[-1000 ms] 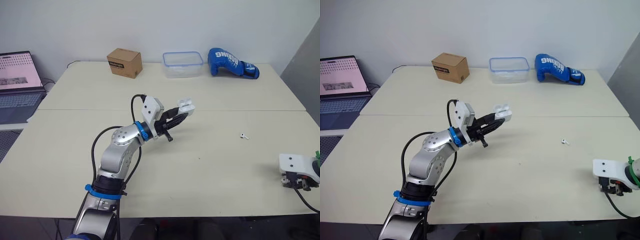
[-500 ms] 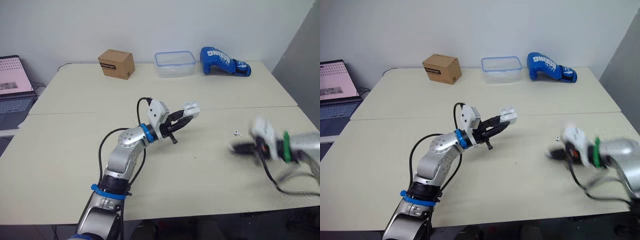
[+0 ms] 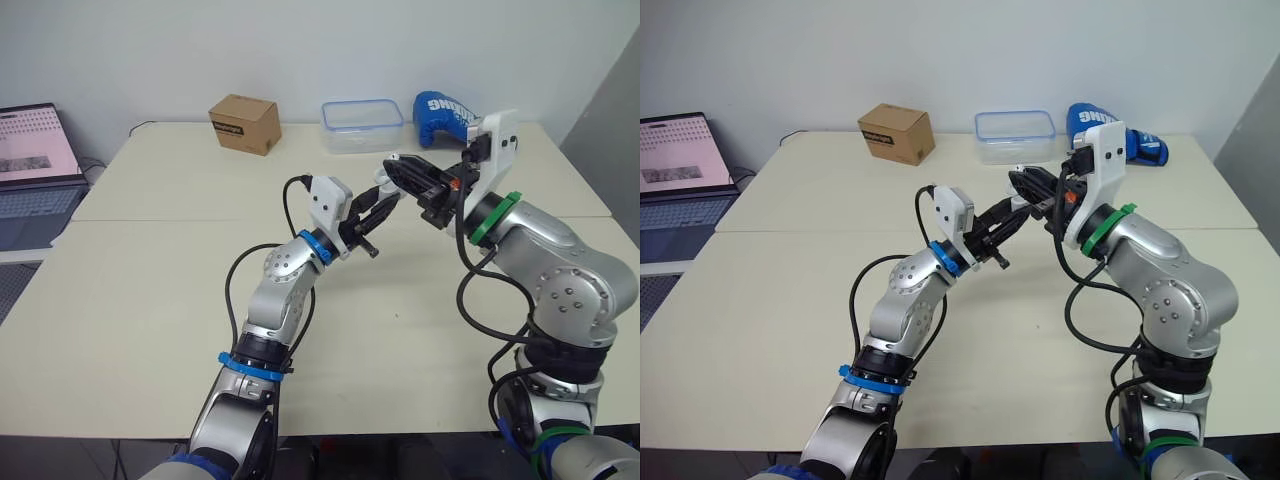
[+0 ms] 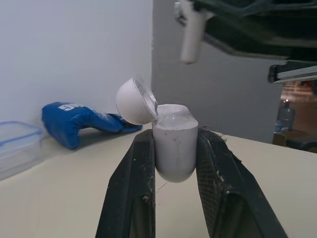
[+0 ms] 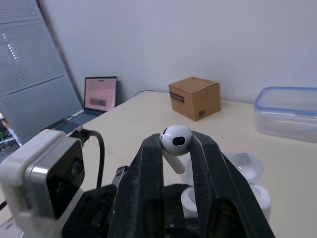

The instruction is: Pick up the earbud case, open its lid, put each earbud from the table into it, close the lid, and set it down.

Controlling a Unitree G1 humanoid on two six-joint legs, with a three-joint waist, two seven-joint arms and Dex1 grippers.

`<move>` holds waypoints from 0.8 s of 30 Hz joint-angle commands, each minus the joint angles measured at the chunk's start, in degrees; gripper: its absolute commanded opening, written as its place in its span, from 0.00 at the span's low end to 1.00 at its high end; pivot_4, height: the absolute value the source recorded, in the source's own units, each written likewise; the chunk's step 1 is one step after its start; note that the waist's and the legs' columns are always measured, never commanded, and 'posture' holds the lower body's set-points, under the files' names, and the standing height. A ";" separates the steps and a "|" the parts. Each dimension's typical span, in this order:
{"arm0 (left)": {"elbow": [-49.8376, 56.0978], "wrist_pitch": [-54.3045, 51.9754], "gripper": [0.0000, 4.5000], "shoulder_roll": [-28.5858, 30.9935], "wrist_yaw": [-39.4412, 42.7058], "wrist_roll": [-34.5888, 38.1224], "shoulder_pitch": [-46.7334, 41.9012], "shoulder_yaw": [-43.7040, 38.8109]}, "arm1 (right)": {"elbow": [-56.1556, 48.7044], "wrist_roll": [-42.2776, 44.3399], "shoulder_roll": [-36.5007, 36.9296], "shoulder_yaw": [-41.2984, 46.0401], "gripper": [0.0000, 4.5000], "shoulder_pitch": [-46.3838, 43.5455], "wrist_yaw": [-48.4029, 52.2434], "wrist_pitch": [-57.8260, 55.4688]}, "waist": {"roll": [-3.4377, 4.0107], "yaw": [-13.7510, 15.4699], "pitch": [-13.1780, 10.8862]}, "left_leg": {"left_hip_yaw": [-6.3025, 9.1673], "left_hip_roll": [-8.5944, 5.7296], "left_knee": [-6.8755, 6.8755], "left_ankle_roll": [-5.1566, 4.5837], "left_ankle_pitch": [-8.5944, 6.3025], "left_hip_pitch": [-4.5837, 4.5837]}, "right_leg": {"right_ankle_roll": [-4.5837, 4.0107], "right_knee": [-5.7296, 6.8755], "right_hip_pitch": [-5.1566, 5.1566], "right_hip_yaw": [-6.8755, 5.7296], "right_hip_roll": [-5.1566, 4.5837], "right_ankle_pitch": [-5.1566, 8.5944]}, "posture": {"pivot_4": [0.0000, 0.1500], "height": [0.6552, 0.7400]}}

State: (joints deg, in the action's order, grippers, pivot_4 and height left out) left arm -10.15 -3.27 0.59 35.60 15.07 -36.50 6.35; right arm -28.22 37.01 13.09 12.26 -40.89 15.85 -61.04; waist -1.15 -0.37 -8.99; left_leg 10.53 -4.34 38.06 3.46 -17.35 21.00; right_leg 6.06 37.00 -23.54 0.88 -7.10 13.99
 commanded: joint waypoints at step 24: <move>1.44 4.02 0.16 0.68 0.43 -1.40 -1.89 0.45 | 1.31 1.35 2.05 -2.64 0.08 3.96 -3.34 2.79 | 0.05 -1.14 -0.02 | -0.01 0.00 -0.06 -0.01 0.00 0.00 | 0.00 -0.07 0.00 0.02 0.01 0.00 | 1.00 1.00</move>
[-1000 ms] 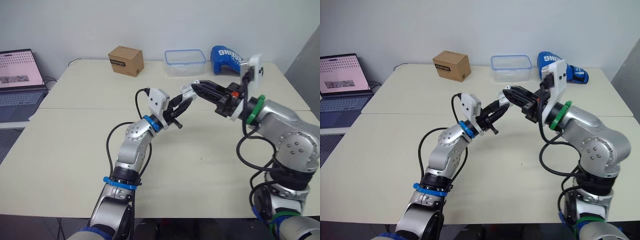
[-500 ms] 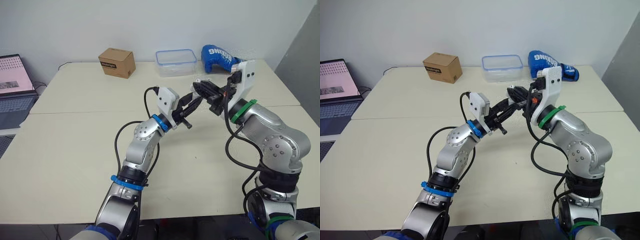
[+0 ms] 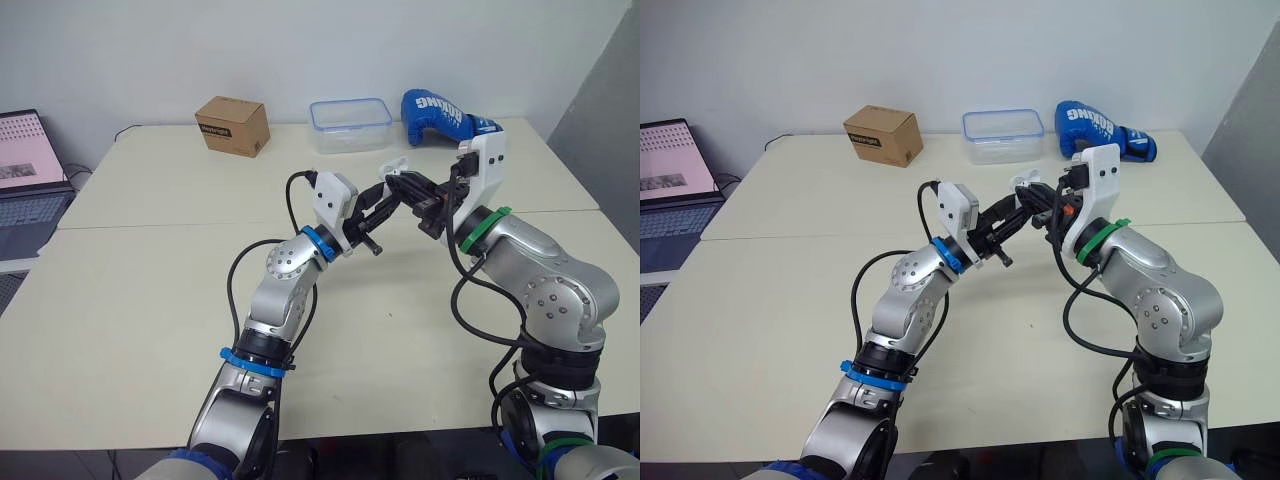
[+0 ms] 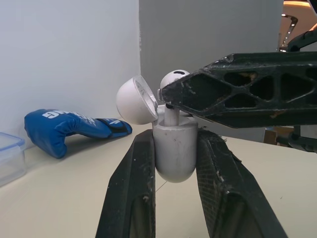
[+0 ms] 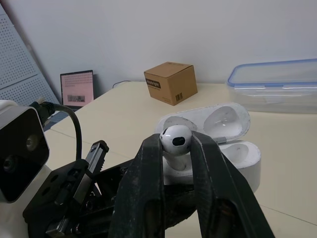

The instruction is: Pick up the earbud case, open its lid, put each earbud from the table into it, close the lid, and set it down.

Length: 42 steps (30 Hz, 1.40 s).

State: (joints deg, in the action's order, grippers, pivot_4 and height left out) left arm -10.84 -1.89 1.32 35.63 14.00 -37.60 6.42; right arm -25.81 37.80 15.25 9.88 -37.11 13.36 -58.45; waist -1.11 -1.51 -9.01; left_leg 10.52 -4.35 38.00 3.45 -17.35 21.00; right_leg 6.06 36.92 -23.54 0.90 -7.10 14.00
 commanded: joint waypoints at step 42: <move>1.75 1.26 0.16 0.31 2.98 0.83 -0.37 0.34 | -2.73 -1.84 10.78 -4.77 0.99 2.05 0.06 8.08 | 0.06 -0.01 -0.04 | -0.01 0.01 -0.03 -0.01 0.00 0.00 | 0.02 -0.05 0.02 -0.01 0.01 0.01 | 1.00 1.00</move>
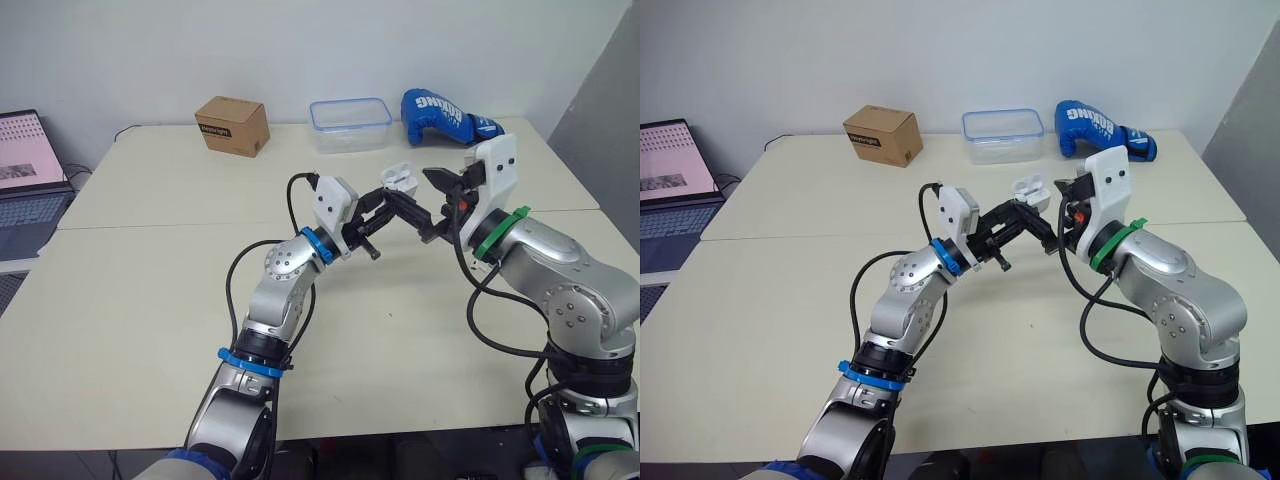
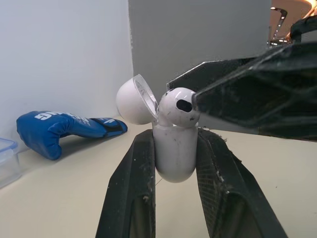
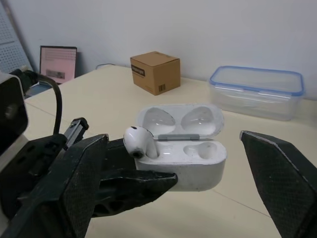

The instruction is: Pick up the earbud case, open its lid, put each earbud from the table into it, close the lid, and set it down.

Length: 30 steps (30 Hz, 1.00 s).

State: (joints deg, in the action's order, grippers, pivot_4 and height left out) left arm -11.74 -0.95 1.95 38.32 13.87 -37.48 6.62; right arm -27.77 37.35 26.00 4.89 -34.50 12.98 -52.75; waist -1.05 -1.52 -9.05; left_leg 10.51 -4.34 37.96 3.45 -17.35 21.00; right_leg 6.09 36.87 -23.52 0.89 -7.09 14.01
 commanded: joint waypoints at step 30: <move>4.16 -1.58 0.16 0.71 0.84 1.82 0.12 0.74 | -4.16 1.33 0.42 -3.34 0.01 2.51 8.60 4.19 | 0.01 0.03 -0.01 | 0.02 0.00 0.00 0.00 0.00 0.00 | 0.00 -0.02 0.01 -0.01 0.00 0.00 | 1.00 1.00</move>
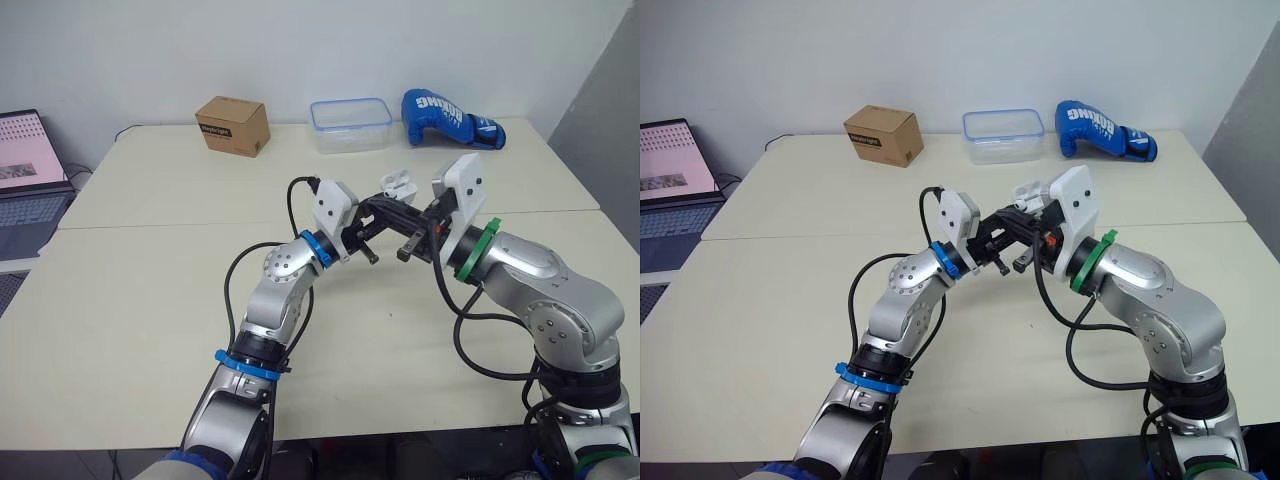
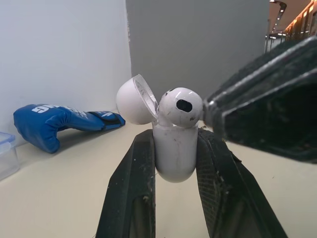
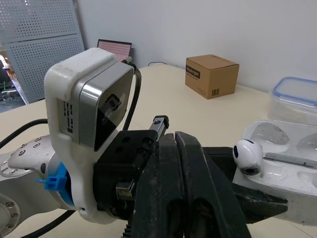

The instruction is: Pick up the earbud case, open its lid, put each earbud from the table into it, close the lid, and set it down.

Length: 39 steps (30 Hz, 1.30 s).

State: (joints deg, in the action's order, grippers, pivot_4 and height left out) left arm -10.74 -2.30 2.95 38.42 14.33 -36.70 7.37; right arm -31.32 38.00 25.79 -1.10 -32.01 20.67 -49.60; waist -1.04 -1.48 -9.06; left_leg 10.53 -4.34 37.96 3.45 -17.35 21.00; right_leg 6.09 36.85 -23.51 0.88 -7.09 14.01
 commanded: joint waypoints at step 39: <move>4.57 -1.69 0.16 -0.85 1.85 2.34 -0.05 0.06 | 1.99 2.27 2.08 7.78 0.01 0.24 0.75 0.04 | 0.00 0.00 0.00 | -0.01 0.00 0.00 0.00 0.00 0.00 | 0.00 -0.01 0.00 0.01 0.00 0.00 | 1.00 1.00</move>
State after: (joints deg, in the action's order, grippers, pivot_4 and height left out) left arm -8.84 -4.56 2.43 40.12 15.72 -36.48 7.44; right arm -28.30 39.52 27.73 5.61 -30.75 21.23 -49.92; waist -1.05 -1.48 -9.06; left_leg 10.52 -4.34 37.96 3.44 -17.35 20.99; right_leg 6.09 36.85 -23.50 0.89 -7.09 14.01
